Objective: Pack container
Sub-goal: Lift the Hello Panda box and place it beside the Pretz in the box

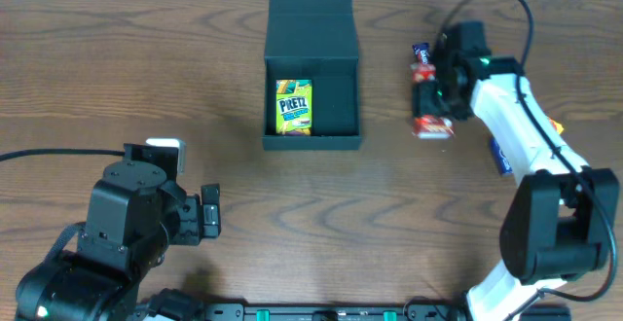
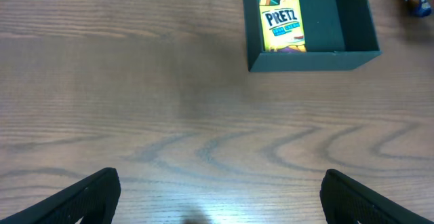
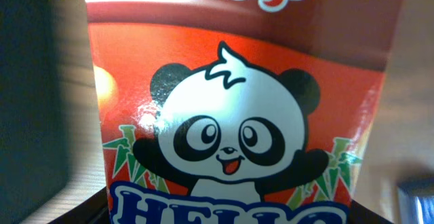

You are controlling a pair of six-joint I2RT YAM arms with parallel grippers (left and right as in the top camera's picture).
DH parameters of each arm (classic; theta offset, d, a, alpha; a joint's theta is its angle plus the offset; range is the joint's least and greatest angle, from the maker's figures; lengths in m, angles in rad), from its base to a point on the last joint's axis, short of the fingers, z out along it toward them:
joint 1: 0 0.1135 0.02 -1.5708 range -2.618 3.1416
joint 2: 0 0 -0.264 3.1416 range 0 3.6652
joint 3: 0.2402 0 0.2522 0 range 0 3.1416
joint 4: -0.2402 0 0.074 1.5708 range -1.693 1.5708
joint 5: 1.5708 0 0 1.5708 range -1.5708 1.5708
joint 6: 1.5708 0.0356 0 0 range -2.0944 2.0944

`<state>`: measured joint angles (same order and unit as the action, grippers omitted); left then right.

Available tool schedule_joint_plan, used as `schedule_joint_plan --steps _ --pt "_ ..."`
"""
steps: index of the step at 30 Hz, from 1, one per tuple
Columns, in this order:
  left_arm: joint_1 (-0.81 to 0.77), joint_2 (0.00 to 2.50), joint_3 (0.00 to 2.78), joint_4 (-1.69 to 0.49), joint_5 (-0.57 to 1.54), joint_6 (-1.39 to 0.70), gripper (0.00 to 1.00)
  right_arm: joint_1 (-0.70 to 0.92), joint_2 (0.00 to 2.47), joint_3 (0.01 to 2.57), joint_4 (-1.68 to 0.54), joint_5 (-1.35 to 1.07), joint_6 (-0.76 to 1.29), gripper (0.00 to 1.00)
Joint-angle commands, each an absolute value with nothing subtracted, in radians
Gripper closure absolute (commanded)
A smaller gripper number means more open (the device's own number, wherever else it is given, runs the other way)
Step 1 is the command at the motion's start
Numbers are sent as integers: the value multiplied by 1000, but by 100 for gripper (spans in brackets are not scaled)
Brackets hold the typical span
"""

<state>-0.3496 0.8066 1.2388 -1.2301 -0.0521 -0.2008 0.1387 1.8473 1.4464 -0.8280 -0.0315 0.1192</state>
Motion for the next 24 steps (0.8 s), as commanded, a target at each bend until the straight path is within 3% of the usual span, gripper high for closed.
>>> schedule_joint_plan --steps 1,11,24 --pt "-347 804 1251 -1230 -52 -179 5 232 1842 1538 -825 -54 176 35" --pt "-347 804 1251 -1230 -52 -179 5 470 1853 1591 -638 -49 339 32" --pt "-347 804 1251 -1231 -52 -179 5 571 1993 1590 -624 75 501 31"
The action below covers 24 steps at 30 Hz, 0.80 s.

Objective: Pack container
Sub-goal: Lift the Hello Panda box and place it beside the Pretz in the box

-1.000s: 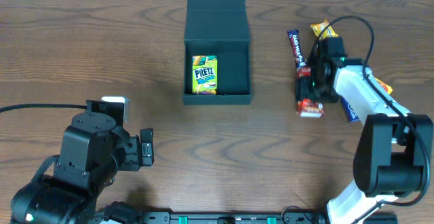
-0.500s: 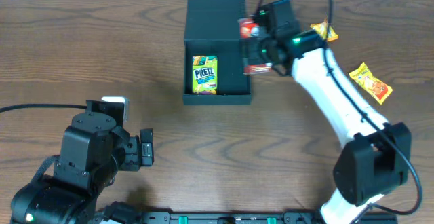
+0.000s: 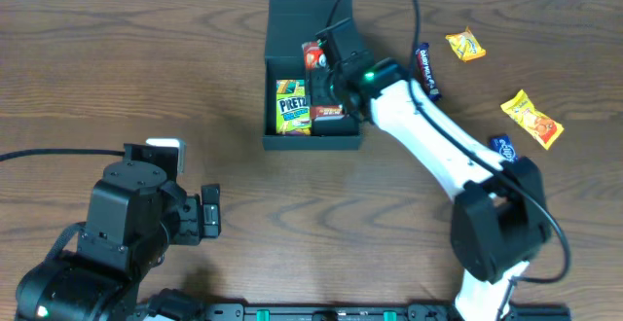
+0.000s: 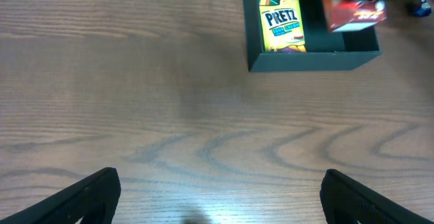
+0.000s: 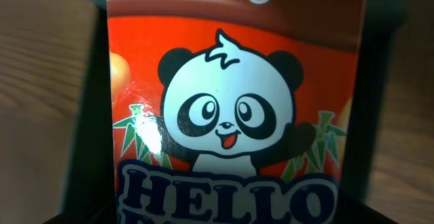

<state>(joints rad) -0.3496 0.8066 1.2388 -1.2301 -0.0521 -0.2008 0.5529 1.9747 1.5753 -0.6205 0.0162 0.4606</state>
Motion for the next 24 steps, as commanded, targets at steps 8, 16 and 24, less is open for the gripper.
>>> schedule_joint_plan --steps 8,16,24 --pt "-347 804 1251 -1230 -52 -179 5 577 2014 1590 -624 124 501 27" --pt "-347 804 1251 -1230 -51 -179 5 581 2014 1591 -623 123 500 1" --pt "-347 804 1251 -1230 -52 -179 5 581 1991 1619 -624 123 461 23"
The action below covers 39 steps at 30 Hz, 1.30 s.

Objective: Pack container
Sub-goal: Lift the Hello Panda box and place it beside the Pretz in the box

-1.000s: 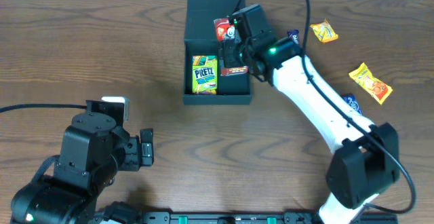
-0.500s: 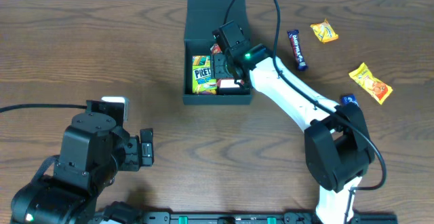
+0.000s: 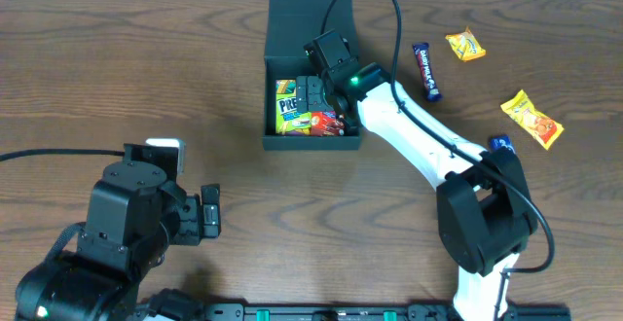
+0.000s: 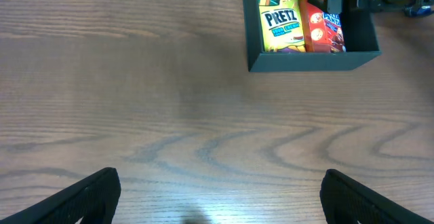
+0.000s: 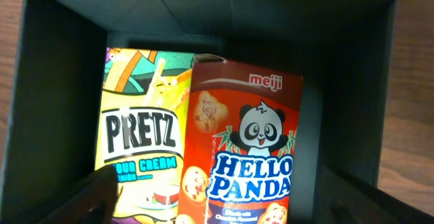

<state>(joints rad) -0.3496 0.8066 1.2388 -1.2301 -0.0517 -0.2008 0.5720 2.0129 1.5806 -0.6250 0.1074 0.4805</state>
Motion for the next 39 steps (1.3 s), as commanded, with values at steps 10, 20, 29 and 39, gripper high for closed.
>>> schedule_joint_plan --steps 10,20,29,39 --pt "-347 804 1251 -1230 -52 -179 5 579 2024 1619 -634 123 455 99" --pt "-347 804 1251 -1230 -52 -179 5 579 2083 1619 -633 59 398 99" --pt "-347 804 1251 -1230 -52 -179 5 579 2133 1619 -631 44 387 99" --pt "-347 804 1251 -1230 -52 -179 5 567 2094 1679 -650 10 371 99"
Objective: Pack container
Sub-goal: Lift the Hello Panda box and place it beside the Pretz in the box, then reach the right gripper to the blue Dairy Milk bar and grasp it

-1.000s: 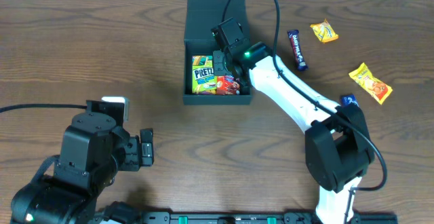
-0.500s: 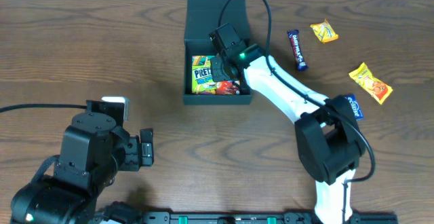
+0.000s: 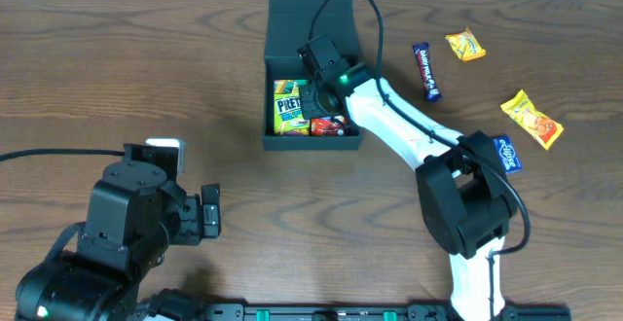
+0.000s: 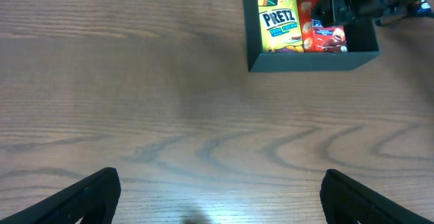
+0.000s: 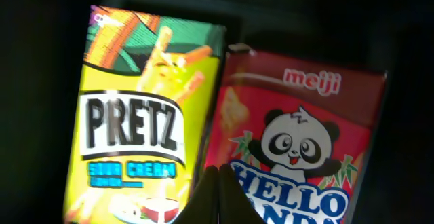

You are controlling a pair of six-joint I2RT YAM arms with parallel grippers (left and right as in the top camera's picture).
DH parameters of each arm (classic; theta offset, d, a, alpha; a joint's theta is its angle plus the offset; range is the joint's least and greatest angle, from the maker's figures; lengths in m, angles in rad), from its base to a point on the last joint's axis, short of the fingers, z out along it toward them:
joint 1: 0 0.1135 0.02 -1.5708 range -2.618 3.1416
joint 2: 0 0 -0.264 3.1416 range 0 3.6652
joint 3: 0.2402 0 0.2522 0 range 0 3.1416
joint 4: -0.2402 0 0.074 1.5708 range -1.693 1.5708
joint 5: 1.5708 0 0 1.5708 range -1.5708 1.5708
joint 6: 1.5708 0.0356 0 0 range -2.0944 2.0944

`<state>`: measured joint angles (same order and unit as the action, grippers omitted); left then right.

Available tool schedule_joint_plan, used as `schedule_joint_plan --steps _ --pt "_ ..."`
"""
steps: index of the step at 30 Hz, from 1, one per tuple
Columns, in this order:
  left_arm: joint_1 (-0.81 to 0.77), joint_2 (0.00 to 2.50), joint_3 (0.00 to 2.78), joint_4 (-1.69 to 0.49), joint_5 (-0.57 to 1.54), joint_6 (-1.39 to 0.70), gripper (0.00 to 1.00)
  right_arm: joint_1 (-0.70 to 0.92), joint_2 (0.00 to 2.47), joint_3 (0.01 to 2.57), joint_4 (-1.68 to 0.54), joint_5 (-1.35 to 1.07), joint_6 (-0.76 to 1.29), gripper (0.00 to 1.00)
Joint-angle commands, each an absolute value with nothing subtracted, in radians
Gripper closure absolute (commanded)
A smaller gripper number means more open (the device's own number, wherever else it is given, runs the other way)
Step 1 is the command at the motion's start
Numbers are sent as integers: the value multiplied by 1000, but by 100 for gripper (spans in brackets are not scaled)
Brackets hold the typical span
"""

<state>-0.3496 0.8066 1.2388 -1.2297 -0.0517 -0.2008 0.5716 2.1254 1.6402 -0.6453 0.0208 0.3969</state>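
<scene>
The black container (image 3: pixel 350 97) stands open at the back centre. Inside it a yellow Pretz box (image 5: pixel 146 136) lies at the left, and a red Hello Panda box (image 5: pixel 305 149) lies flat beside it on the right. My right gripper (image 5: pixel 218 176) is down inside the container, shut with nothing between its fingers. Its tips are over the seam between the two boxes. In the overhead view it hides part of both boxes (image 3: pixel 316 92). My left gripper (image 4: pixel 220 210) is open over bare wood near the front left, far from the container.
The container's lid (image 3: pixel 310 15) lies open behind it. To the right on the table are a dark blue candy bar (image 3: pixel 425 71), two yellow wrapped sweets (image 3: pixel 465 44) (image 3: pixel 531 119) and a small blue packet (image 3: pixel 506 153) beside the right arm's base.
My right gripper was open above the container, with the Hello Panda box lying inside. Now it is shut and lower, close over the seam between the boxes. The left arm has not moved.
My right gripper was first shut on the Hello Panda box on the table to the right of the container. Then it held that box over the container. After that the box lay beside the Pretz and the gripper was open. Now the gripper is shut, low inside.
</scene>
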Motion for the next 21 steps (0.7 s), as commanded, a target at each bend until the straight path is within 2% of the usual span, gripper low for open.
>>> schedule_joint_plan --steps 1,8,21 --pt "-347 804 1251 -1231 -52 -179 5 561 2075 1696 -662 11 358 99" --pt "-347 804 1251 -1231 -52 -179 5 480 1971 1722 -733 43 313 99" --pt "-347 804 1251 -1230 -52 -179 5 184 1930 1722 -854 56 201 97"
